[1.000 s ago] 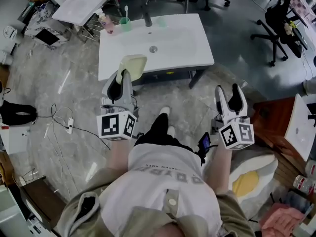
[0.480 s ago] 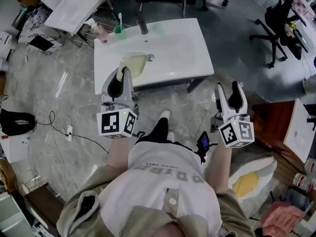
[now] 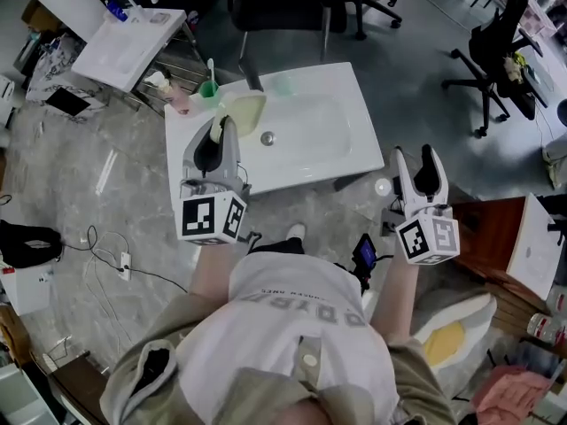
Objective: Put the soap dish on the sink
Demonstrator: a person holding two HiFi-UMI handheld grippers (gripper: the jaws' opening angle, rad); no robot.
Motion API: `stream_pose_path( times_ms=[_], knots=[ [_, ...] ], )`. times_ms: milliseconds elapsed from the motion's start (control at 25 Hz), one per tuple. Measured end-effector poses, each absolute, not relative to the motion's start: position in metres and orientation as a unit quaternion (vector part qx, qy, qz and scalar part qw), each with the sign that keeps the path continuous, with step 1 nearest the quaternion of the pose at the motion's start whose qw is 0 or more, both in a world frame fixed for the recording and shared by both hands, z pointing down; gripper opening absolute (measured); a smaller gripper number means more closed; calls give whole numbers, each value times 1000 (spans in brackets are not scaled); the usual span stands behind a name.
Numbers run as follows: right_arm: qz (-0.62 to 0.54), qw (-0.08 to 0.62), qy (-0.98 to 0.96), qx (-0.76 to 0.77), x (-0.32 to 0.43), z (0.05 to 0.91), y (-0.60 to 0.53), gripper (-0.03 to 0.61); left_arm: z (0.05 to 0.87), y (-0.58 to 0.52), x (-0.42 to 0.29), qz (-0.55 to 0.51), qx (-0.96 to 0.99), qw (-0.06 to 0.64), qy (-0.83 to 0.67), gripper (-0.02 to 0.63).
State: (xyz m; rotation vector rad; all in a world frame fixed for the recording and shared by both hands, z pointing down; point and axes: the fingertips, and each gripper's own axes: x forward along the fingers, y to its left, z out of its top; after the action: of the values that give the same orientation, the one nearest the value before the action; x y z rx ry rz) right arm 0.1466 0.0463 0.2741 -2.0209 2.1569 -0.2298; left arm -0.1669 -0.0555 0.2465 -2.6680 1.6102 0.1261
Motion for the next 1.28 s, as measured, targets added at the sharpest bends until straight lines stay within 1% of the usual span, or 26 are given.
stream_pose_path(
  times_ms=[360, 800, 1040, 1280],
  knots=[
    [-101, 74, 717, -685, 146, 296, 13, 287, 271, -91, -174, 16, -858, -9, 514, 35],
    [-147, 61, 716, -679, 171, 332, -22, 287, 307, -118, -149, -13, -853, -39, 521, 35],
    [-144, 62, 734, -661, 185, 327, -60, 287, 300, -138, -138, -7, -841, -37, 540, 35],
    [-151, 64, 753, -637, 208, 327, -101, 287, 288, -158, -106, 5, -833, -26, 552, 35]
  ],
)
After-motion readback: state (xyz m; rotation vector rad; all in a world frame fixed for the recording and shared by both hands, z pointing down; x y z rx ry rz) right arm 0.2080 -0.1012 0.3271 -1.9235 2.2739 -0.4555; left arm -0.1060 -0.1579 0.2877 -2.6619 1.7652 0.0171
